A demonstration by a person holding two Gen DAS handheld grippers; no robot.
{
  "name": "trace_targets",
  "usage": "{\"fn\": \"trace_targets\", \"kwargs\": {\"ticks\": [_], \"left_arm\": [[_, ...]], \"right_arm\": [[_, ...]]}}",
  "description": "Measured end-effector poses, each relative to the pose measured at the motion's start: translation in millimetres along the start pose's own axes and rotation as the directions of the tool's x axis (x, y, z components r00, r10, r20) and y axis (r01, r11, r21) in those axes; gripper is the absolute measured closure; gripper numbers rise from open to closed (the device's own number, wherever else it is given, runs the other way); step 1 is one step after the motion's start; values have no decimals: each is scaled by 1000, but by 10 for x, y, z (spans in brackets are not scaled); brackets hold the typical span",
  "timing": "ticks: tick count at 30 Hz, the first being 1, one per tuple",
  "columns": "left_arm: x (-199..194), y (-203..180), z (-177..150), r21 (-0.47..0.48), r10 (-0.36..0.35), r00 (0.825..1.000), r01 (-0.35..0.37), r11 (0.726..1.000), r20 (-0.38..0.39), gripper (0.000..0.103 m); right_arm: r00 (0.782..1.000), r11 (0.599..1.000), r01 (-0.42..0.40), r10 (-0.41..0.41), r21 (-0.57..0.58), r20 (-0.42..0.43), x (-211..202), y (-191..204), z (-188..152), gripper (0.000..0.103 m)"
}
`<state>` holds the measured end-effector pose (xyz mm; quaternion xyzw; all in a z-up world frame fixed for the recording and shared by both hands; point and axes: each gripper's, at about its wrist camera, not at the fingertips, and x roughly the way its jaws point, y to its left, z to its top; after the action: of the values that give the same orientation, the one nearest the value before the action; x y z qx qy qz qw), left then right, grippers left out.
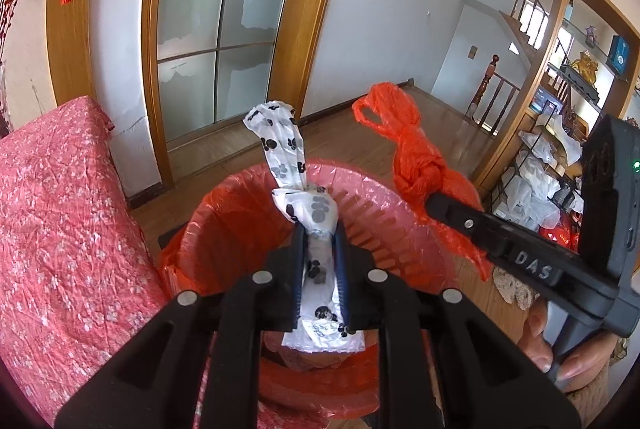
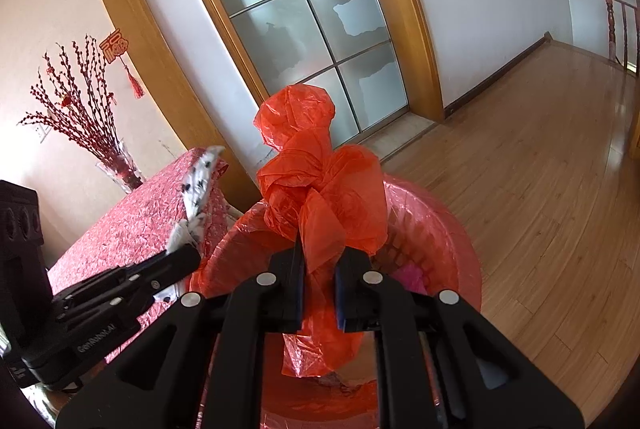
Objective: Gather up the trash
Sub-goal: 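Carry both bags over the basket and open both grippers to drop them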
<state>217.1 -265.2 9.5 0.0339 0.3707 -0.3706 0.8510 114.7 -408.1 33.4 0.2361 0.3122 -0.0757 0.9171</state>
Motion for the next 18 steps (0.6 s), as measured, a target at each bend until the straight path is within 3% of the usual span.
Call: {"fn": "trace_targets", "kwargs": {"ticks": [2, 4, 11, 14, 18], "left_arm": [[30, 31, -21, -7, 6, 1000, -6, 1000, -10, 79], [39, 59, -39, -15, 17, 1000, -18, 1000, -13, 67], [-11, 225, -147, -53, 59, 998, -60, 997, -20, 54], [-176, 308, -183, -63, 86, 996, -86, 994, 3, 46], [-562, 433, -261, -60, 179, 982, -175, 983, 61, 32]], "right_arm": [[1000, 1000, -1, 1, 12, 0, -7, -28, 0, 84], [1000, 1000, 4, -4, 20, 6, -20, -56, 5, 73], [999, 999, 31, -32, 29, 22, -98, -107, -19, 53], [997, 999, 55, -54, -3, 52, -215, -2, -41, 40], [990, 995, 86, -80, -48, 116, -452, 242, -91, 14]]}}
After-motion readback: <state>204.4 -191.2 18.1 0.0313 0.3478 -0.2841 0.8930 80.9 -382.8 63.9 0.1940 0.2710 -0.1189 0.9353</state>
